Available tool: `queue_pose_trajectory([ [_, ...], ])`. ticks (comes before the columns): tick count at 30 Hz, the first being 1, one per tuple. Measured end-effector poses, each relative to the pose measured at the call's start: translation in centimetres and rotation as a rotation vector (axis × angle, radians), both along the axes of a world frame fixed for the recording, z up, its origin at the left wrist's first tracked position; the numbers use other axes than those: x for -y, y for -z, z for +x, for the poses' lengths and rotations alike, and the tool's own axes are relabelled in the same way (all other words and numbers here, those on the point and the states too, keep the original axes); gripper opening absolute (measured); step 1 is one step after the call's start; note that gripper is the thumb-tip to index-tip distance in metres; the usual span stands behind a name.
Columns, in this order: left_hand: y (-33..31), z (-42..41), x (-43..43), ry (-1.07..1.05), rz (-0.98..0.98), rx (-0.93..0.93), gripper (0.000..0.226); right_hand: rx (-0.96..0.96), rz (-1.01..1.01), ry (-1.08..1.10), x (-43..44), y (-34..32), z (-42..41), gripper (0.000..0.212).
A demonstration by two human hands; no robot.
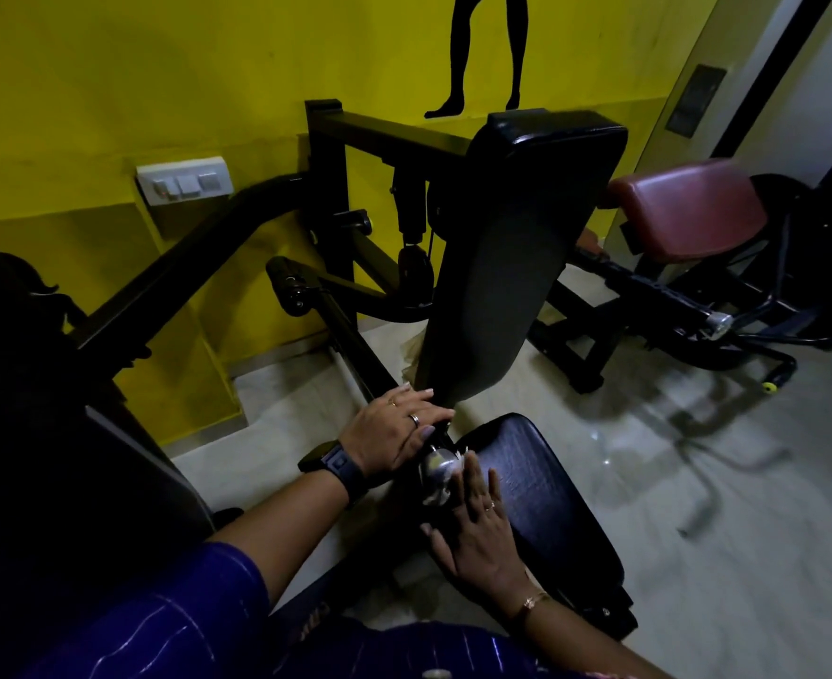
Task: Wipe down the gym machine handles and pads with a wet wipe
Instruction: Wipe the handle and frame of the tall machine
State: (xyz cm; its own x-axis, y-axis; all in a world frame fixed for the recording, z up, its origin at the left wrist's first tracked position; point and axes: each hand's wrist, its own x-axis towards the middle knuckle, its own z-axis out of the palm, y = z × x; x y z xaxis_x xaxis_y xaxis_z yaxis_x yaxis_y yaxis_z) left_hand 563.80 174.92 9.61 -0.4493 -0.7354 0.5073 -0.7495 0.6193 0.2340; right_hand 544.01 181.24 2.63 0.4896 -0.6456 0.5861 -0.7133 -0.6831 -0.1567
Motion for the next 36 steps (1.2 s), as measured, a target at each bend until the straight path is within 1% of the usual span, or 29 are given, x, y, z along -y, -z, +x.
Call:
queue_pose_trajectory([
  [1,0.0,0.0,0.0,0.001,0.001,0.0,0.062,0.043,0.025,-0.01,0.0,-0.4,0.4,0.086],
  [3,0.1,0.0,0.1,0.004,-0.004,-0.004,0.062,0.077,0.056,-0.039,-0.1,-1.5,1.1,0.086],
  [6,0.2,0.0,0.1,0.006,-0.01,-0.002,0.062,0.048,0.007,-0.08,0.0,-2.4,1.5,0.083],
  [9,0.2,-0.1,0.1,0.003,-0.021,-0.007,0.062,-0.001,-0.039,-0.103,0.1,-1.7,1.0,0.077],
  [12,0.1,-0.1,0.0,-0.001,-0.018,-0.015,0.063,0.109,0.049,-0.089,-0.6,-1.1,1.0,0.073],
  [15,0.1,-0.1,-0.1,-0.002,-0.016,-0.016,0.062,0.231,0.154,-0.1,-1.1,-1.6,1.8,0.075],
  [18,0.3,-0.1,0.0,-0.007,-0.034,-0.014,0.06,0.304,0.169,-0.105,-0.6,-3.2,2.7,0.07],
  [20,0.6,-0.2,0.2,-0.011,-0.056,-0.009,0.054,0.236,0.109,-0.109,-0.2,-4.2,3.3,0.063],
  [22,0.8,-0.1,0.4,-0.002,-0.072,-0.001,0.048,0.073,-0.042,-0.081,-0.1,-4.4,3.7,0.056],
  [23,0.8,-0.1,0.4,0.0,-0.069,-0.005,0.05,-0.013,-0.118,-0.066,0.0,-4.1,3.6,0.056],
  [25,0.5,-0.2,0.2,-0.007,-0.066,-0.025,0.057,-0.142,-0.202,-0.086,0.2,-3.3,2.6,0.066],
  [26,0.4,-0.3,0.1,-0.01,-0.07,-0.032,0.059,-0.174,-0.221,-0.097,0.3,-3.1,1.9,0.07],
  [27,0.3,-0.4,-0.1,-0.012,-0.067,-0.035,0.06,-0.166,-0.219,-0.096,0.4,-3.0,1.4,0.072],
  [29,0.4,-0.3,-0.3,-0.016,-0.043,-0.036,0.061,-0.03,-0.131,-0.083,0.3,-3.0,1.3,0.072],
  [32,0.7,-0.2,-0.3,-0.018,-0.032,-0.036,0.062,0.258,0.057,-0.065,0.2,-3.6,2.7,0.059],
  [33,0.8,-0.2,-0.2,-0.019,-0.033,-0.034,0.062,0.317,0.105,-0.064,0.3,-3.9,3.2,0.054],
  [34,0.9,-0.3,-0.2,-0.018,-0.033,-0.035,0.061,0.332,0.121,-0.062,0.5,-4.4,3.5,0.051],
  [36,1.0,-0.3,-0.1,-0.021,-0.033,-0.051,0.058,0.233,0.054,-0.055,1.0,-4.7,3.8,0.052],
])
